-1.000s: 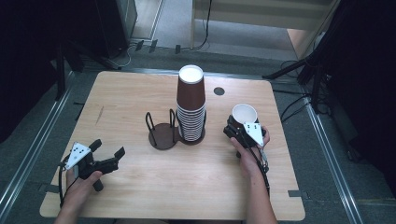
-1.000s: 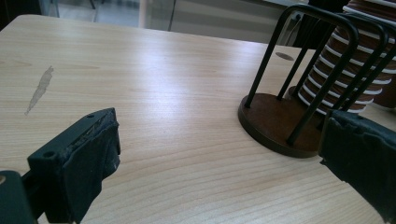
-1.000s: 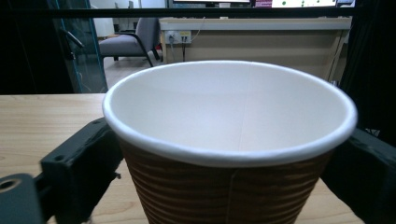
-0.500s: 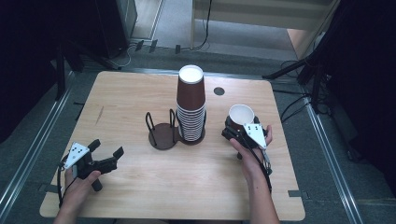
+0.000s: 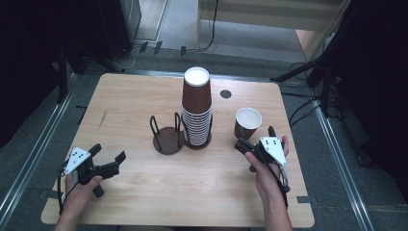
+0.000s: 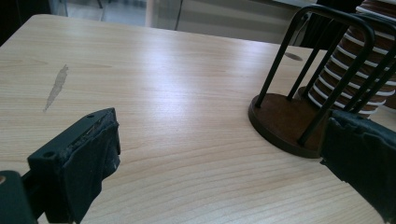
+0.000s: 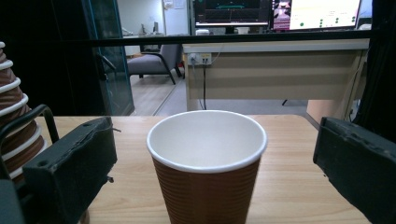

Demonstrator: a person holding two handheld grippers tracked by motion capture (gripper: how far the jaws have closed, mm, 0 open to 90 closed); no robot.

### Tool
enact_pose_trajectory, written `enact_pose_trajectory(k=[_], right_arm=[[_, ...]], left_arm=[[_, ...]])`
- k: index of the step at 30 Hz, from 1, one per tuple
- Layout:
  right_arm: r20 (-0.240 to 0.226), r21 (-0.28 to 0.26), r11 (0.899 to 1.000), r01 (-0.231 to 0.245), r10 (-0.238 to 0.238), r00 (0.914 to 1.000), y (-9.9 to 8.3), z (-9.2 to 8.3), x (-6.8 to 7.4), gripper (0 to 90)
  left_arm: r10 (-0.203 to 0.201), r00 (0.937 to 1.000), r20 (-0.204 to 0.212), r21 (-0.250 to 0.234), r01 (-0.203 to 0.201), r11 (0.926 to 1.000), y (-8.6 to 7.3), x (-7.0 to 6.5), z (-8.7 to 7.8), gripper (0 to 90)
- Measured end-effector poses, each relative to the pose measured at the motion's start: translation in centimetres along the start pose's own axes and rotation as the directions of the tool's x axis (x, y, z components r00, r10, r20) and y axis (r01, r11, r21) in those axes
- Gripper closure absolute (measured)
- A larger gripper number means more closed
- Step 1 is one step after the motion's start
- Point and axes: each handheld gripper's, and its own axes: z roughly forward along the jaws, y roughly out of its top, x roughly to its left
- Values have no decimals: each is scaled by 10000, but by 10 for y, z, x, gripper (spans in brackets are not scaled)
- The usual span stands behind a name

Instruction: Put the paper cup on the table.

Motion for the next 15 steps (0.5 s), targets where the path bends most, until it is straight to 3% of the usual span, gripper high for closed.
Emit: enact_pose_trajectory(k=[8,15], right_arm=[[95,0,9996,-268,268,9996,-3,-19,-16,0],[289,-56,10000,-44,46,9996,-4,-30,-24,0]], left_arm=[[122,9997,-202,78,-121,9999,-1,6,-2,0],[290,9990,-347,147,-285,9995,-1,8,-3,0]])
